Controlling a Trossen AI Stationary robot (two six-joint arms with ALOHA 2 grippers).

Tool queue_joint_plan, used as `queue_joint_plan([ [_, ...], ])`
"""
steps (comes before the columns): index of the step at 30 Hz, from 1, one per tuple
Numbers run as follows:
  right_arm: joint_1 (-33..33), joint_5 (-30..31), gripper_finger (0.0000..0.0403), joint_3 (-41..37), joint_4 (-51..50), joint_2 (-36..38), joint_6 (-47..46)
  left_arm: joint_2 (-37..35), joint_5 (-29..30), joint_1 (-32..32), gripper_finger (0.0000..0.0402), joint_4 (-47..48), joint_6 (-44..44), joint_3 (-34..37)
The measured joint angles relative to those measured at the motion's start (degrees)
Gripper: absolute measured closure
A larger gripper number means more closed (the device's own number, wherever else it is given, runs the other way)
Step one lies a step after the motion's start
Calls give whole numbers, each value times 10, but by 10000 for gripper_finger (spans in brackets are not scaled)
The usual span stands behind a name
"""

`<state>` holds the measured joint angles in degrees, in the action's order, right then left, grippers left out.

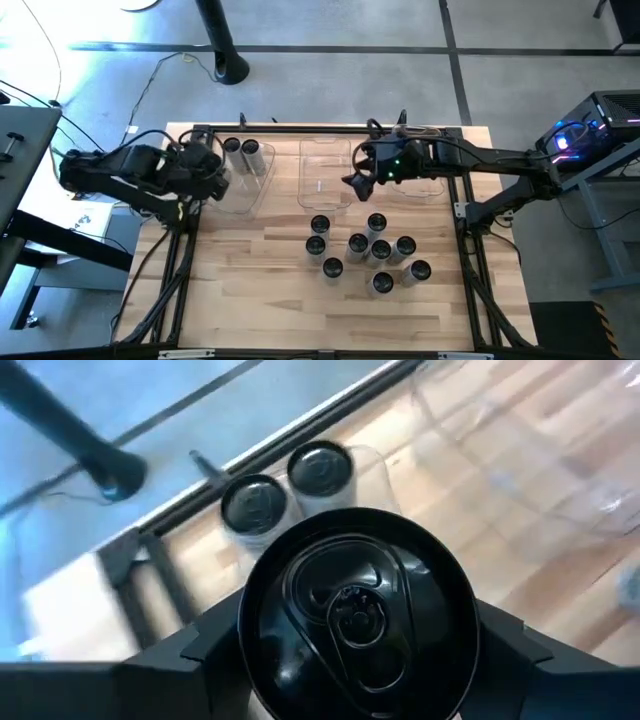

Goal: Sort soda cans
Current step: Put the white-yellow soda can into the top left transparent bin

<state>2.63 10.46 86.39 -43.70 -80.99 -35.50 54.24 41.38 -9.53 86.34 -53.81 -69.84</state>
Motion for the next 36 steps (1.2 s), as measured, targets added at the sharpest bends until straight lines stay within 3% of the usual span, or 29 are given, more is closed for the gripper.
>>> queue_joint_plan([
  [4,1,16,111,0,22,0,-20,-59,-62,3,162,-142,27,113],
  [8,8,15,111,0,30,0,-20,-100,-54,16,162,-180,-3,198],
  [16,43,5,111,0,29,0,45,-94,25,90,162,-203,27,206],
  [21,73,-45,111,0,29,0,126,-49,-6,139,162,-200,29,207],
  [28,120,-112,111,0,29,0,189,11,35,190,162,-241,50,210],
  [36,140,-140,111,0,29,0,200,23,-20,235,162,-342,78,290],
])
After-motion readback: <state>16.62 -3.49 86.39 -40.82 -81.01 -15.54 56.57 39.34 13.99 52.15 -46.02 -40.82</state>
